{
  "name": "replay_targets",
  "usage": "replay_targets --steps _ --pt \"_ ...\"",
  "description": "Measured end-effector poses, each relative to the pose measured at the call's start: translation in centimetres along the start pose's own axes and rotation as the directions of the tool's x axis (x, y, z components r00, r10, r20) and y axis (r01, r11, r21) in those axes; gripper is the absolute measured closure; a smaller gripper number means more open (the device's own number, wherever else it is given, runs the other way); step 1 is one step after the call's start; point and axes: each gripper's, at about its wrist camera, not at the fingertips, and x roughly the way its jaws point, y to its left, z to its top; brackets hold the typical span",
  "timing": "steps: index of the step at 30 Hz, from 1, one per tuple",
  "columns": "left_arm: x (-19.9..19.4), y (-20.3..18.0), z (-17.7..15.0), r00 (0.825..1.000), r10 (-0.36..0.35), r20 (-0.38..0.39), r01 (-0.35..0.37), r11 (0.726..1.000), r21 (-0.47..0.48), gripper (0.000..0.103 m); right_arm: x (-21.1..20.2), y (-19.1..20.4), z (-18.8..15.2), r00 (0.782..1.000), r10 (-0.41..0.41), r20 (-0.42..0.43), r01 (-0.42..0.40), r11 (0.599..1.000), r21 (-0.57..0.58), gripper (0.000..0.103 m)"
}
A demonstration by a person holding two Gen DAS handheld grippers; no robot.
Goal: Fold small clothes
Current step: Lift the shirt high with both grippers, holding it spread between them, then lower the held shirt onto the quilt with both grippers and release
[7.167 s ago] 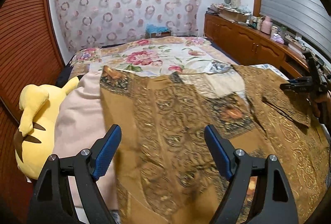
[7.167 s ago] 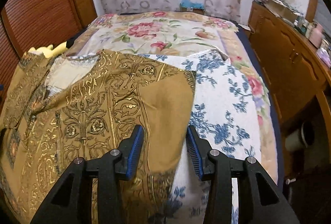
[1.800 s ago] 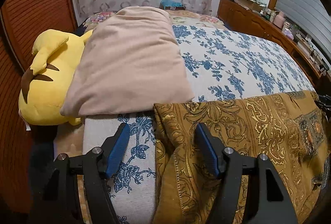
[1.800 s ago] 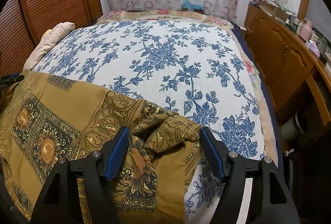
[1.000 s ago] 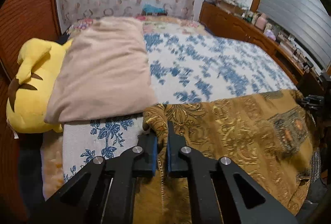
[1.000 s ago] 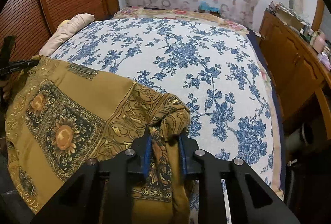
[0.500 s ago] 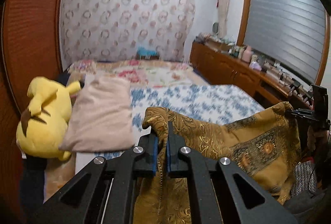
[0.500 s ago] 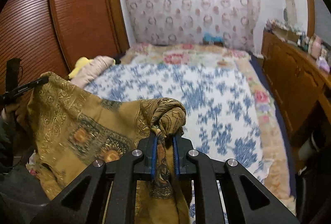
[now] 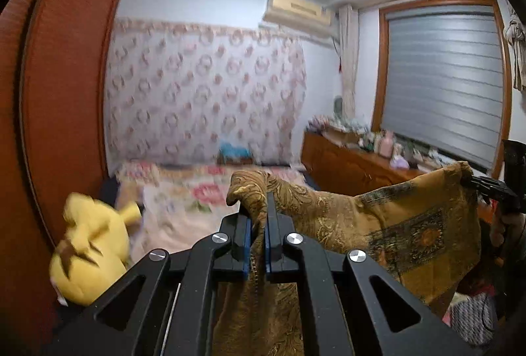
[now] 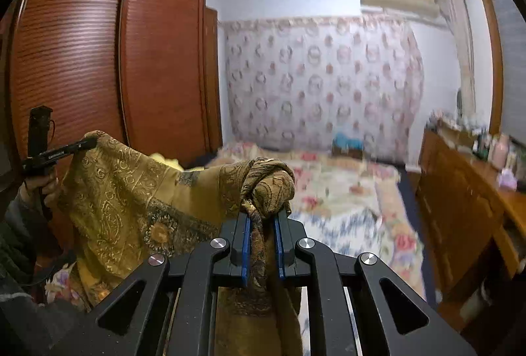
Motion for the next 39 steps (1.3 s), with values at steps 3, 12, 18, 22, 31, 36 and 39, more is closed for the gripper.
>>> replay_targets --steps 3,12,18,22,31,36,39 --pt "-1.3 -0.5 3.3 0.998 0.006 0.062 -0.008 0.999 0.036 0.097 -1.7 -0.1 3.0 0.998 -0.004 0.064 0.005 1.000 -0.017 0.091" --pt "-3.9 -0.6 8.4 0.985 0.010 0.175 -0.025 0.996 0.082 0.097 -7.1 1.2 8.3 0.979 -0.036 0.203 0.057 0.994 -0.095 0.091" --pt "-3.3 -0.2 8.8 0.983 0.017 0.185 -0.034 0.995 0.092 0.097 -7.7 1.3 8.6 0.974 -0.062 0.219 0.089 0.989 -0.116 0.091" --pt "-0.2 -0.3 7.6 0.991 0.049 0.128 -0.061 0.994 0.091 0.097 -4.0 2.1 6.9 0.981 -0.108 0.163 0.130 0.983 -0.129 0.091" --pt "13.9 2.6 1.3 0.989 0.134 -0.069 -0.128 0.988 0.081 0.096 9.4 -2.2 2.8 0.991 -0.122 -0.062 0.117 0.990 -0.078 0.091" --pt "21.2 4.5 -3.0 0.968 0.148 -0.202 -0.143 0.989 0.040 0.096 17.7 -4.2 -0.1 0.964 -0.187 -0.190 0.176 0.981 -0.077 0.091" --pt "24.5 4.6 -4.7 0.953 0.148 -0.264 -0.143 0.989 0.037 0.096 22.5 -5.0 -1.6 0.944 -0.199 -0.262 0.193 0.980 -0.047 0.091"
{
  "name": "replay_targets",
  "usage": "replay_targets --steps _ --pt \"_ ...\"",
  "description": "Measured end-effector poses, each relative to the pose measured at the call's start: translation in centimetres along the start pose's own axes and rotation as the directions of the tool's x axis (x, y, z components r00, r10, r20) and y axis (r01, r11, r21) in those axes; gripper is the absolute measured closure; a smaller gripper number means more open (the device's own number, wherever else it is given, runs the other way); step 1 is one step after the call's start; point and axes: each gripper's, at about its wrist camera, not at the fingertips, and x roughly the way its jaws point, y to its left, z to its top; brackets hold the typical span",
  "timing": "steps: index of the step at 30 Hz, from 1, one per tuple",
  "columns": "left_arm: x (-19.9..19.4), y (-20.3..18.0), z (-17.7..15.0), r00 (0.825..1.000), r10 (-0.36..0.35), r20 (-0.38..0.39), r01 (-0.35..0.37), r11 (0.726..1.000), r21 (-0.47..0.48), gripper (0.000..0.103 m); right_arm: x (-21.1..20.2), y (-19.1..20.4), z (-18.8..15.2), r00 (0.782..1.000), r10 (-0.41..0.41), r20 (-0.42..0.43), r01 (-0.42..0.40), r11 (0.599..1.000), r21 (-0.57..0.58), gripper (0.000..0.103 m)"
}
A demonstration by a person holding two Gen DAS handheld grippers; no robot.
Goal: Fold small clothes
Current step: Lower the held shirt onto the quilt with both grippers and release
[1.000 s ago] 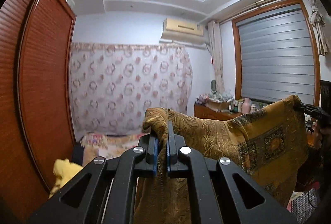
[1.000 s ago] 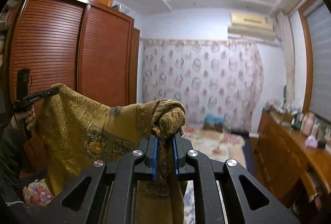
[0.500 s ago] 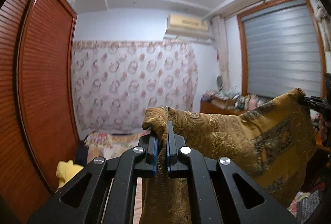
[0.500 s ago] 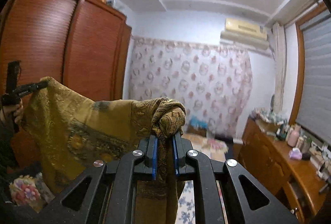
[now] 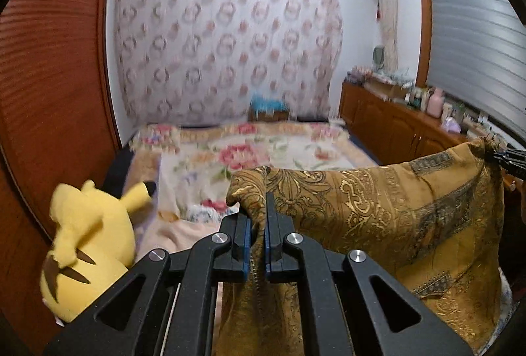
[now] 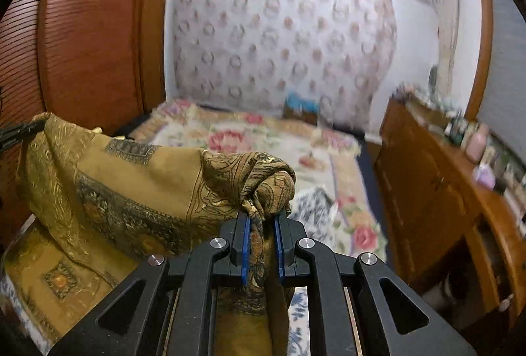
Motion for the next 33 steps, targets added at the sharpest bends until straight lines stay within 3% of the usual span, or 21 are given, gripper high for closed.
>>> replay_targets --steps 6,10,15,18,20,21,22,24,33 --pt "4.3 -0.8 -0.3 0.997 0.012 -0.071 -0.011 1.000 0.025 0.096 5.2 0.9 0.2 0.997 -0.015 -0.077 0.013 1.000 -0.019 0.091" --pt "6.2 -0.6 -0.3 0.994 0.025 -0.111 -0.022 0.999 0.031 0.094 6.7 0.7 3.5 0.994 -0.010 -0.111 0.009 1.000 -0.010 0.091" --pt "7.3 -0.2 -0.6 0.988 0.037 -0.149 -0.031 0.999 0.040 0.076 9.1 -0.3 4.7 0.986 -0.002 -0.168 0.006 1.000 0.024 0.088" --pt "6.5 0.1 -1.4 0.986 0.002 -0.166 0.005 0.999 0.042 0.061 8.7 -0.4 5.0 0.987 -0.015 -0.158 0.019 1.000 0.022 0.078" --pt "5.9 0.5 -2.0 0.984 0.002 -0.179 0.006 0.999 0.045 0.061 8.9 -0.6 4.1 0.987 -0.012 -0.162 0.018 0.999 0.036 0.071" --pt "5.7 0.8 -2.3 0.982 -0.002 -0.191 0.010 0.999 0.043 0.057 9.1 -0.8 3.6 0.986 -0.004 -0.165 0.012 0.999 0.049 0.061" --pt "5.7 1.0 -2.5 0.979 -0.001 -0.203 0.009 0.999 0.035 0.053 9.0 -0.9 3.0 0.985 0.002 -0.170 0.009 0.998 0.061 0.053" --pt "5.2 1.8 -3.6 0.974 -0.011 -0.224 0.013 1.000 0.008 0.038 9.1 -1.2 1.9 0.983 0.000 -0.182 0.015 0.997 0.081 0.048" --pt "3.3 3.2 -7.3 0.953 0.074 -0.295 -0.080 0.997 -0.007 0.034 5.4 -2.1 -1.9 0.963 0.022 -0.269 0.019 0.989 0.149 0.047"
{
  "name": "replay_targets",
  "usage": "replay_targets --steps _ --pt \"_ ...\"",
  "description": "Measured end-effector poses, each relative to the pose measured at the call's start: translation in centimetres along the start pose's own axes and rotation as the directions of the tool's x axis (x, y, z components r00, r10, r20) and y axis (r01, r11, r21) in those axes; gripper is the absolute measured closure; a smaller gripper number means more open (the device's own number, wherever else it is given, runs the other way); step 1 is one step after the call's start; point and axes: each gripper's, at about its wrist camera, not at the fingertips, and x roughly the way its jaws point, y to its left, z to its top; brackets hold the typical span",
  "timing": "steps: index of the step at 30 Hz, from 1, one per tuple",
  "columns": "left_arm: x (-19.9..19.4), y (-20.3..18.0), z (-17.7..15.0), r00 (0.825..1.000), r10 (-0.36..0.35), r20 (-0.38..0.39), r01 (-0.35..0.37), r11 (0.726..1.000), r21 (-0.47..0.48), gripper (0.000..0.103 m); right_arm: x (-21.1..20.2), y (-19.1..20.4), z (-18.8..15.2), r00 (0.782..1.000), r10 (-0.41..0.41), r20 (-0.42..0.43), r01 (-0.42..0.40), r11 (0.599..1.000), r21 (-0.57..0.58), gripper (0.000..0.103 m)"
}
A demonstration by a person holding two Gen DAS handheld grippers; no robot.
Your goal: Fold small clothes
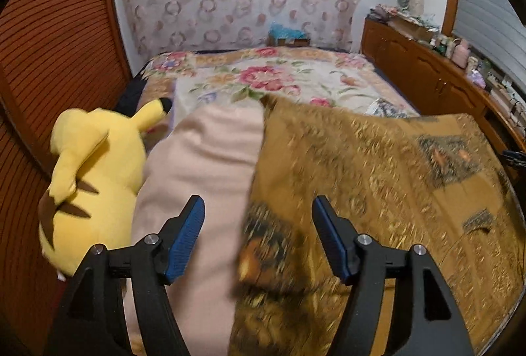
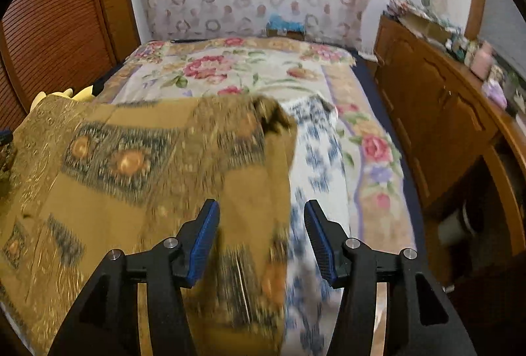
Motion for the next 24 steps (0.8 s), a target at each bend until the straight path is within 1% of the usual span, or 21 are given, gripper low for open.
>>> replay_targets --steps 2,6,13,17,24 --pt "0.0 0.0 -0.9 1.000 0.006 -0.012 -0.006 1.000 -0.002 0.034 -1.0 -0.1 -0.6 1.000 0.005 -0.003 -0.005 1.000 0.018 0.047" --pt "0.6 -0.2 -2.3 0.999 -0.003 -0.039 0.003 1.000 -0.010 0.034 -2.7 0.2 -1.9 0.998 0.057 -0.007 -0.056 0.997 0.055 0.047" --pt "1.2 -0.3 -3.4 0.997 -0.025 -0.067 0.022 0.999 -0.033 0.034 -3.4 1.1 -4.0 0.996 0.071 -0.054 -0.066 0.994 0.084 0.047" --pt "1.6 -0.5 -3.6 0.997 -0.024 -0.071 0.022 0.999 -0.031 0.034 -3.3 1.1 -4.4 0.994 0.088 -0.059 -0.081 0.990 0.112 0.047" --pt "2.0 -0.5 -3.5 0.997 -0.035 -0.065 0.032 0.998 -0.049 0.034 -1.9 1.8 -4.0 0.993 0.105 -0.047 -0.100 0.990 0.096 0.048"
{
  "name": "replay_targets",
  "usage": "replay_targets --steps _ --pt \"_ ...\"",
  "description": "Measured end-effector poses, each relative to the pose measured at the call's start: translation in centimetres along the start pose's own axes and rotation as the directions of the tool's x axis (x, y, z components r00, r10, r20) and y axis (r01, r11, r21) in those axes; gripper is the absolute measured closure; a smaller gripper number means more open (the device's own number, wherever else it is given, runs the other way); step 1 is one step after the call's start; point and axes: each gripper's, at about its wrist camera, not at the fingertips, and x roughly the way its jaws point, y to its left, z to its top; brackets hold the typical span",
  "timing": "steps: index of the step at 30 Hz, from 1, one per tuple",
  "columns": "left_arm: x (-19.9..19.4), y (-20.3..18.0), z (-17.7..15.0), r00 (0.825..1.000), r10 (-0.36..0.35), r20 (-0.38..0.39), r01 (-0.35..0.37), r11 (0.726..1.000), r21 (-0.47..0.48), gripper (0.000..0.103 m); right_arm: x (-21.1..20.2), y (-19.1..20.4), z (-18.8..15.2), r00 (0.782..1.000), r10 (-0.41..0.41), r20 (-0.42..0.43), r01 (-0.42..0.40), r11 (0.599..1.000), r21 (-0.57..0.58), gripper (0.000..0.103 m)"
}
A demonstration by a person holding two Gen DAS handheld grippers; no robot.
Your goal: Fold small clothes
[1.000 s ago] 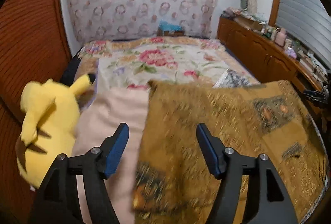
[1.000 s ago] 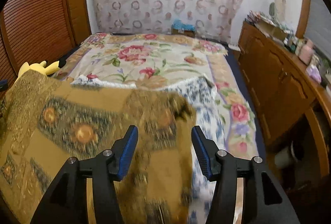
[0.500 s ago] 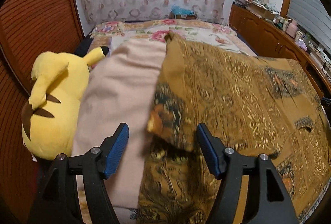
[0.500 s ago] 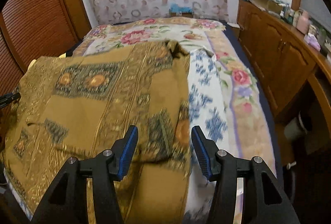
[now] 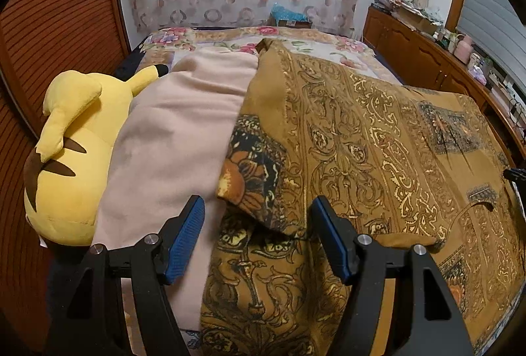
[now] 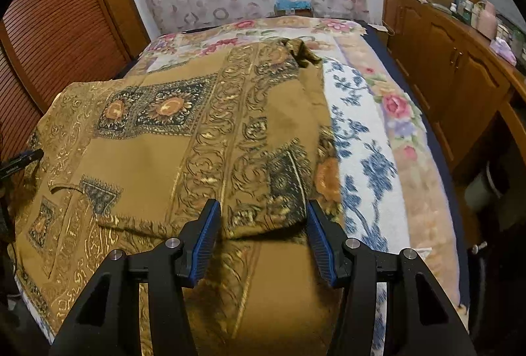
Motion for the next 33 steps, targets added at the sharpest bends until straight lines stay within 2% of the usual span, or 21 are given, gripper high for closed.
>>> replay_targets --steps 4,7,10,15,17,27,33 --pt "-0.3 -0.2 0.2 1.000 -0.007 0.017 0.007 1.000 -0.003 0.034 1.1 0.3 0.3 1.000 -0.024 0.008 0.024 0.999 -0.022 0.047" --pt "-0.7 -0.2 0.4 0.999 -0.038 0.035 0.039 0.999 -0.015 0.036 1.5 0.5 0.1 0.999 -0.046 0.019 0.047 0.998 -0.046 0.047" --pt "-0.7 -0.2 0.7 0.997 -0.064 0.043 0.066 0.997 -0.031 0.045 1.6 0.6 -0.1 0.998 -0.058 0.038 0.061 0.996 -0.062 0.047" --pt "-0.9 -0.5 1.2 0.996 -0.069 0.062 0.070 0.997 -0.021 0.070 1.8 0.7 -0.4 0.997 -0.062 0.051 0.065 0.996 -0.061 0.047" --pt "-1.3 -0.5 1.3 0.993 -0.081 0.080 0.082 0.996 -0.017 0.072 1.7 0.8 -0.4 0.997 -0.062 0.051 0.065 0.996 -0.062 0.047" --pt "-2.9 -1.3 2.1 0.988 -0.078 0.135 0.076 0.997 0.020 0.072 1.5 0.6 -0.4 0.997 -0.056 0.055 0.059 0.997 -0.058 0.047" --pt "-3.5 -1.8 2.3 0.984 -0.115 0.139 0.113 0.993 0.022 0.072 1.5 0.5 -0.4 0.997 -0.055 0.056 0.059 0.997 -0.059 0.047"
